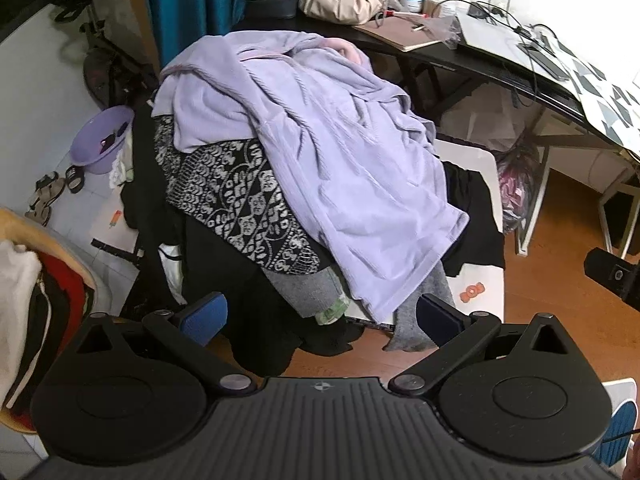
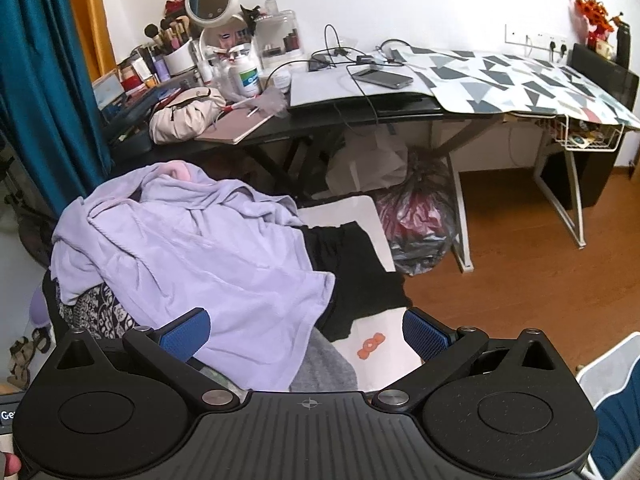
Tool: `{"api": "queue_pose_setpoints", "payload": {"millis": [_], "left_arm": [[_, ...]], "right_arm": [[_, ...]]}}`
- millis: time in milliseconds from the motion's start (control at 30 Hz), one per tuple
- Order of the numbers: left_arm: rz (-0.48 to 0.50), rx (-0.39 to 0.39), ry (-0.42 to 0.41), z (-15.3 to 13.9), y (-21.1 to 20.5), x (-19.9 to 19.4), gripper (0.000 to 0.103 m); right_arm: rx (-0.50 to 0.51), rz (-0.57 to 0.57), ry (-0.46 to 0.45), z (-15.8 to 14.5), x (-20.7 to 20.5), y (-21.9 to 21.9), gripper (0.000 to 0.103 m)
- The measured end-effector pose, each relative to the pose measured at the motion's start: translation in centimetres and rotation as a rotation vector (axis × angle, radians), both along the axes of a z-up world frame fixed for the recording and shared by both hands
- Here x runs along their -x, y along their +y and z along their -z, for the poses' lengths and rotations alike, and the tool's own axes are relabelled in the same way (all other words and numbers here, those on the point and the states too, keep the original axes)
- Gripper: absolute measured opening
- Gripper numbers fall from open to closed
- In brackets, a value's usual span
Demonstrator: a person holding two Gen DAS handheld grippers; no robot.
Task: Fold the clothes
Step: 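Approach the clothes pile with both tools open toward the lavender hoodie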
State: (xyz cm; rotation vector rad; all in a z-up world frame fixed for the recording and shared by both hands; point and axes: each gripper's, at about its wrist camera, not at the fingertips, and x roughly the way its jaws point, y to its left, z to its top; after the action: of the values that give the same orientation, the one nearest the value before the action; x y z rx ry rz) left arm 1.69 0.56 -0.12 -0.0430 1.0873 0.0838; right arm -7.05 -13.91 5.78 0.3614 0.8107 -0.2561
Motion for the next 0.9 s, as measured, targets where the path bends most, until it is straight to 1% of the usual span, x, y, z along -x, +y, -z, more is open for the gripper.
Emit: {"api": "queue_pose_setpoints", "payload": {"millis": [167,333,500,633,733,767,833,900], "left_arm": [[-0.032,-0.018,0.008,0.0,0.2,0.2,0.103],[-0.059,-0.024,0.01,-0.1,0.0,0.0,0.103],[-0.069,-0.031,-0.005,-0.5,-1.1,-0.5,0.103],[-0.075,-0.032,-0.019,-0.7,-2.3,-0.9,0.103],[-0.061,-0.027,-0.054,-0.9,-3.5,-1.1,0.103],[-0.062,-0.026,-0.068,-0.9,-3.8,-1.2,0.103],[-0.071,-0.022,-0.091,-1.0,-4.3,-1.4,0.103],[-0.105,-0.003,-0.089,-0.8,-4.1,-1.6,0.103]], "right_arm": [[-0.032,-0.012,-0.002,0.3,-0.6,-0.3,0.102],[-0.064,-0.07,-0.025,0.4,-1.4,-0.6,0.102],[-0.075,-0.11,-0.037,0.2,-2.6,-1.2,0.102],[-0.088,-0.131,-0.062,-0.2,-3.7,-2.7,0.102],[-0.086,-0.132,-0.103,-0.6,-4.4,-4.0,0.102],[-0.087,-0.148,-0.129,-0.9,-4.6,-4.5,0.102],[-0.062,-0.208,-0.195,-1.3,-4.9,-4.8,0.102],[-0.029,-0.266,-0.265,-1.6,-5.1,-4.9,0.102]]}}
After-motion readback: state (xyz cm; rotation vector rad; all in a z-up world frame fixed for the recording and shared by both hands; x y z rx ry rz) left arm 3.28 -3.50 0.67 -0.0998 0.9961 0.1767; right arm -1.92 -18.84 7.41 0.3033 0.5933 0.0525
